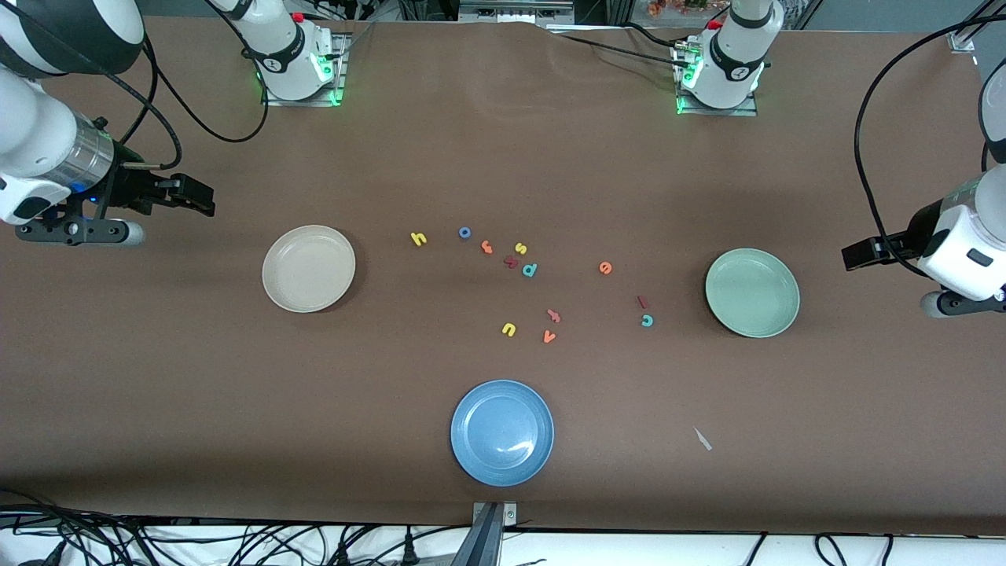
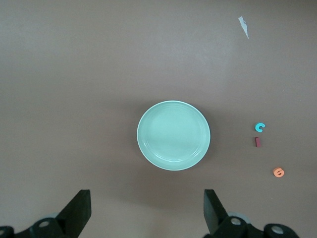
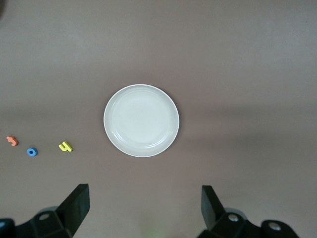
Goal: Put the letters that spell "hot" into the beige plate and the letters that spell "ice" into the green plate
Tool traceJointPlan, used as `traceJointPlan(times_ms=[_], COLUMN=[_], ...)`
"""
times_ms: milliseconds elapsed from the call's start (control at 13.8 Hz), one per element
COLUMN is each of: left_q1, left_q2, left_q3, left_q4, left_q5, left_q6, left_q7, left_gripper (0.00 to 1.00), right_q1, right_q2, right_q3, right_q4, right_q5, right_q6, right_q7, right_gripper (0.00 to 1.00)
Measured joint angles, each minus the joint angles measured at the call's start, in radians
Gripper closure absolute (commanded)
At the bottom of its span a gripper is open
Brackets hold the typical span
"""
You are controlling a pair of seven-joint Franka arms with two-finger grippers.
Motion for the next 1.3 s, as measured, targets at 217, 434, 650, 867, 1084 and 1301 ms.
traceJointPlan(times_ms=[217,434,650,867,1084,1301], left_q1=[0.000,0.002,0.004,0.021,0.035,0.035], left_q2=[-0.001,-0.002,-0.004,-0.006,-0.006,-0.006], left_q3=[-0.007,-0.006,-0.006,-0.003,-0.003,-0.004], left_q4=[0.000,0.000,0.000,0.000,0.000,0.000], left_q5=[0.000,0.000,-0.027,-0.063,-0.063,-0.063], left_q6=[0.000,0.000,0.005,0.015,0.015,0.015], left_q7=[0.000,0.000,0.000,0.046,0.085,0.090], left_gripper=[0.01,0.02,0.02,0.01,0.01,0.00], right_q1=[0.000,0.000,0.000,0.000,0.000,-0.002], right_q2=[0.000,0.000,0.000,0.000,0.000,0.000], right_q3=[0.000,0.000,0.000,0.000,0.000,-0.001], right_q4=[0.000,0.000,0.000,0.000,0.000,0.000], right_q5=[0.000,0.000,0.000,0.000,0.000,0.000], right_q6=[0.008,0.009,0.009,0.011,0.012,0.012], right_q7=[0.000,0.000,0.000,0.000,0.000,0.000], right_gripper=[0.00,0.00,0.00,0.00,0.00,0.00])
